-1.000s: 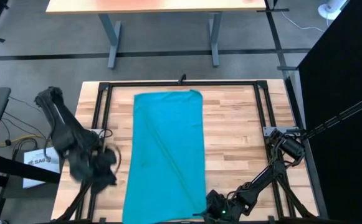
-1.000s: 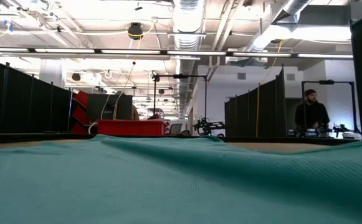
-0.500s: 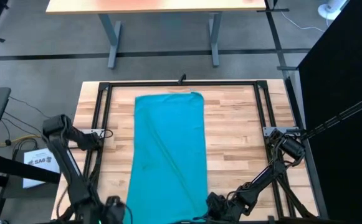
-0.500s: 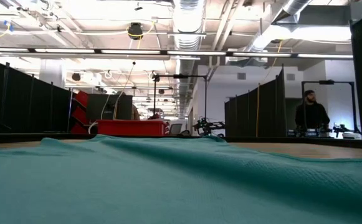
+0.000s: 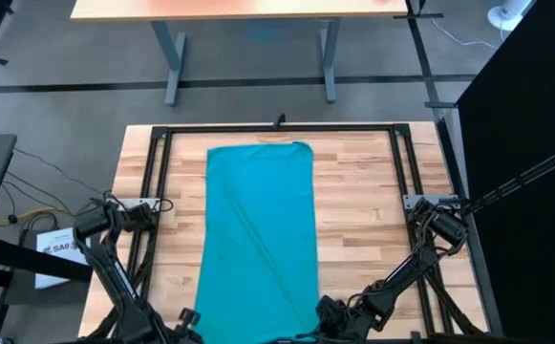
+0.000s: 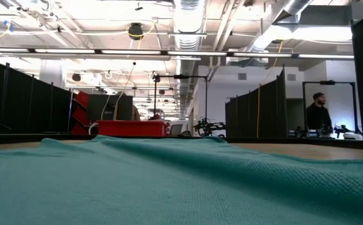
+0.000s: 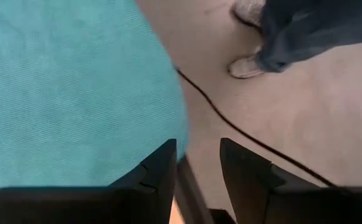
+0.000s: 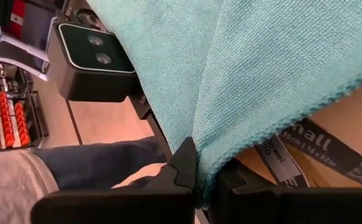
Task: Roll towel
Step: Roll the blue towel
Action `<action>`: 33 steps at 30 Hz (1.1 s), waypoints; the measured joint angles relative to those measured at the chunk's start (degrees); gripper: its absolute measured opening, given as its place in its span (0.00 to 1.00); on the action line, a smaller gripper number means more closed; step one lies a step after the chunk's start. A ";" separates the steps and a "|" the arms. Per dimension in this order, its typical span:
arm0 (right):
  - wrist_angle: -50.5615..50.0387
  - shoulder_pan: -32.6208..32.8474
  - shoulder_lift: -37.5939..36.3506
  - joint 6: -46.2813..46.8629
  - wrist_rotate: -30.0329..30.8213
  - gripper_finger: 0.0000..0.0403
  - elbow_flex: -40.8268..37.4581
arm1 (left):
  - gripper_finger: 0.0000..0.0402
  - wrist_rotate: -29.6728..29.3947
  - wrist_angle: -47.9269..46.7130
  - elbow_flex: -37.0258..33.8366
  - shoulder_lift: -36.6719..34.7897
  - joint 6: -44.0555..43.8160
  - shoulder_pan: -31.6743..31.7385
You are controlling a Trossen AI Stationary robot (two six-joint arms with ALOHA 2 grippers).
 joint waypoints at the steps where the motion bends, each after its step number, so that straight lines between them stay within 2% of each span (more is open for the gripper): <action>1: 0.00 -0.02 0.02 -0.28 0.00 0.00 0.00 | 0.27 -0.75 0.95 -0.45 0.39 0.26 -0.10; 17: 0.31 1.21 0.00 -1.78 0.44 0.00 -0.02 | 0.27 -0.53 4.06 -0.24 6.68 -0.38 1.13; 24: 0.24 1.53 -0.02 -1.27 0.43 0.00 -0.02 | 0.17 0.12 3.34 0.37 6.91 -3.17 1.29; 28: 0.35 1.51 -0.02 -1.33 0.43 0.00 -0.02 | 0.03 0.14 1.70 1.30 7.00 -4.25 1.32; 33: 0.63 1.51 -0.07 -1.53 0.57 0.00 -0.02 | 0.00 0.71 -1.13 2.54 6.63 -7.13 1.23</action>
